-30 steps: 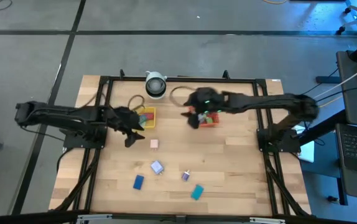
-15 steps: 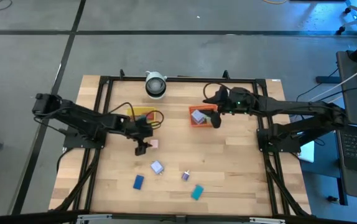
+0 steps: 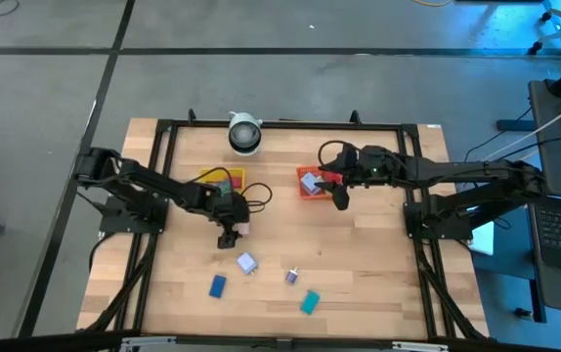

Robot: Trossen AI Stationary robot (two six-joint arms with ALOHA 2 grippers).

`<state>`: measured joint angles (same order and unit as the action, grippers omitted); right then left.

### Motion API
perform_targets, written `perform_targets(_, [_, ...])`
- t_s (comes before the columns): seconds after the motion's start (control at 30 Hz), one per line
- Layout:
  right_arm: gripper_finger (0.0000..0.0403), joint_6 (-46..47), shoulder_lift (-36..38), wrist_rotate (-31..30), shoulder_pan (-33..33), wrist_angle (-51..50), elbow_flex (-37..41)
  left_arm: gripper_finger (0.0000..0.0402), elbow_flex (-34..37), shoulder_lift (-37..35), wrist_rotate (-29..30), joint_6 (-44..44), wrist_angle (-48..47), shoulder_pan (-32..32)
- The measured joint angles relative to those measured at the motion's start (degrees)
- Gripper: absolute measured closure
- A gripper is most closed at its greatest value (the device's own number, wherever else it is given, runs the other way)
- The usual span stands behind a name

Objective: Pick & Place Office items
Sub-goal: Put the light pink charger adapter into the orange bin

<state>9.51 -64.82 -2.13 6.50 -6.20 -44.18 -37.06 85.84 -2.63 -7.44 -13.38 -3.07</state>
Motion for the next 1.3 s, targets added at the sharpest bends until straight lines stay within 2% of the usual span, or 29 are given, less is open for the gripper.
perform_targets(0.27, [0.0148, -0.13, 0.0, 0.0, -0.73, -0.13, 0.0, 0.0123, -0.63, 2.14, 0.46, 1.37, -0.3, 0.0])
perform_targets(0.5, [0.0149, -0.13, -0.02, 0.24, -0.72, -0.26, 0.0, 0.0158, -0.54, -0.6, -0.16, 1.2, -0.85, 0.0])
perform_targets(0.63, [0.015, -0.14, -0.02, 1.81, -0.72, -0.26, 0.0, 0.0164, -0.59, -1.02, -0.29, 1.21, -0.88, 0.0])
perform_targets(0.83, [0.015, -0.13, -0.02, 2.16, -0.72, -0.28, 0.0, 0.0168, -0.66, -1.0, -3.05, 1.47, -1.36, 0.0])
perform_targets(1.03, [0.015, -0.1, -0.02, 1.95, -0.72, -0.28, 0.0, 0.0172, -3.74, -1.17, -5.14, 1.57, -5.36, 0.16])
perform_targets(1.3, [0.0151, -0.15, 0.19, 1.66, -0.72, -0.98, 0.0, 0.0173, -5.99, -6.97, -6.05, 3.67, -5.92, 2.75])
